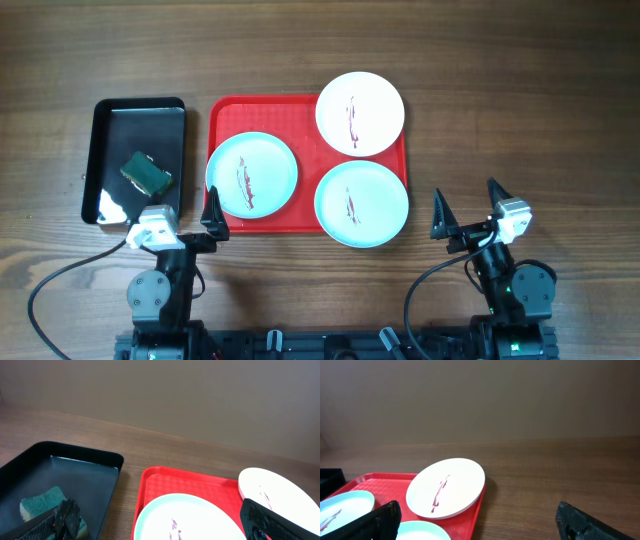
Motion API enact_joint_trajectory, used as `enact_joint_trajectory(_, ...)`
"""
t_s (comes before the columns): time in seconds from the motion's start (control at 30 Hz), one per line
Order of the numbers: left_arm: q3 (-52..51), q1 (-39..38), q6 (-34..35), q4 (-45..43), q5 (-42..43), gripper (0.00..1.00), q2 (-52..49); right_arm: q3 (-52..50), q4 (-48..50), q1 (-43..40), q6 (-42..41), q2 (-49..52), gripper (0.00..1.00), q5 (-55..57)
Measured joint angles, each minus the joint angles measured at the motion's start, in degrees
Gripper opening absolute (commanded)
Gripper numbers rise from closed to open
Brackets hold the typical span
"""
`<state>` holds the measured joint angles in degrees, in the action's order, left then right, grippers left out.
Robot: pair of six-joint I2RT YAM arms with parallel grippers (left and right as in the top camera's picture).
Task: Clean dirty plates on tray and stack at the side
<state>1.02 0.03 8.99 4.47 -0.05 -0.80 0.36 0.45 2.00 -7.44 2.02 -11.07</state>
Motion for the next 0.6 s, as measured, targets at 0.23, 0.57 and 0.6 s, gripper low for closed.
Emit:
enact_joint_trajectory(0.23,0.0,0.0,0.0,0.0,0.0,1.00,0.0,0.0,0.0,0.0,0.0,0.8,1.00,0.0)
enact_joint_trajectory(0.57,0.0,0.0,0.0,0.0,0.0,1.00,0.0,0.0,0.0,0.0,0.0,0.8,1.00,0.0)
enact_joint_trajectory(0.6,0.0,0.0,0.0,0.0,0.0,1.00,0.0,0.0,0.0,0.0,0.0,0.8,1.00,0.0)
